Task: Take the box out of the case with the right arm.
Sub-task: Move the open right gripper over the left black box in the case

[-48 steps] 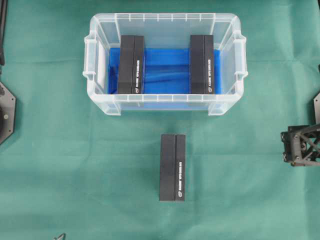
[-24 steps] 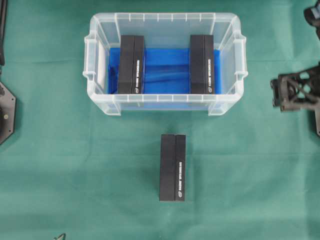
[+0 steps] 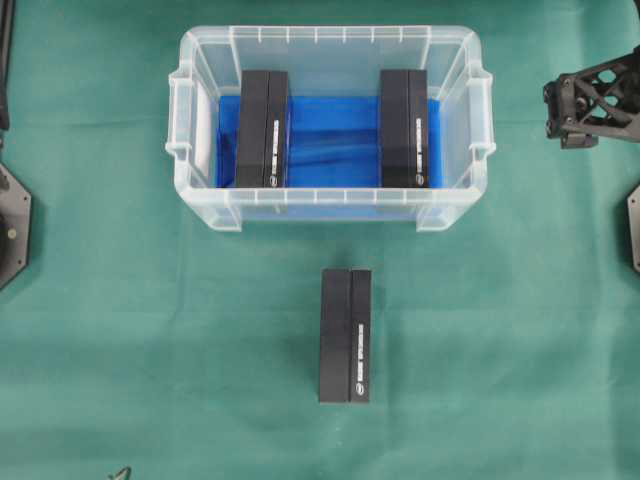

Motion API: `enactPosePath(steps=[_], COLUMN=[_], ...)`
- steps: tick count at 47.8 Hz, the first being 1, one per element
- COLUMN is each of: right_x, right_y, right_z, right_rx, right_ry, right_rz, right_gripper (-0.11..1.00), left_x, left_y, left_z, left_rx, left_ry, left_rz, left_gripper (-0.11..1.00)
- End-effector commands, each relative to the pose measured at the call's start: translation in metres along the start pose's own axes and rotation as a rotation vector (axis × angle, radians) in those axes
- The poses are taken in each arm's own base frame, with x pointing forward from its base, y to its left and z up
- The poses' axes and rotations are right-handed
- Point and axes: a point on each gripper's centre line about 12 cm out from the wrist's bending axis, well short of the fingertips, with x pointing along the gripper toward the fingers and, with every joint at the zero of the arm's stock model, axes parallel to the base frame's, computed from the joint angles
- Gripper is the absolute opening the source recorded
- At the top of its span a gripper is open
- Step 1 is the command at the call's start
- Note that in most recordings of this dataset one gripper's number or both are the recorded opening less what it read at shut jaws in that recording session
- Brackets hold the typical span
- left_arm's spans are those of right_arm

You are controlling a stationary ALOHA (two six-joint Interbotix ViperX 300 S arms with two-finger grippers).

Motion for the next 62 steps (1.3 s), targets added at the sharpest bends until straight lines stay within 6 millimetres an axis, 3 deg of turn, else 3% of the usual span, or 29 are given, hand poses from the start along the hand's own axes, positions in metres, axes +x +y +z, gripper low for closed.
enactPosePath(steps=[1, 42, 52, 62], right_x=[-0.002, -0.003, -0.004, 0.0], right_y=[-0.001, 0.004, 0.023, 0.062], right_z=[0.003, 0.006, 0.006, 0.008], right_rx=[0.0, 0.0, -0.002, -0.013], right_ry=[-0.002, 0.0, 0.002, 0.001], right_rz=[0.016, 0.056, 0.124, 0.176], right_gripper=[0.87, 0.87, 0.87, 0.87], left_x=[-0.003, -0.003, -0.003, -0.003], left_y=[0.0, 0.0, 0.0, 0.0], left_z=[0.002, 0.002, 0.002, 0.002], left_rx=[0.0, 0.001, 0.001, 0.001], left_ry=[-0.014, -0.014, -0.016, -0.017], left_rz=[-0.001, -0.001, -0.002, -0.002], left_gripper=[0.08, 0.08, 0.08, 0.08])
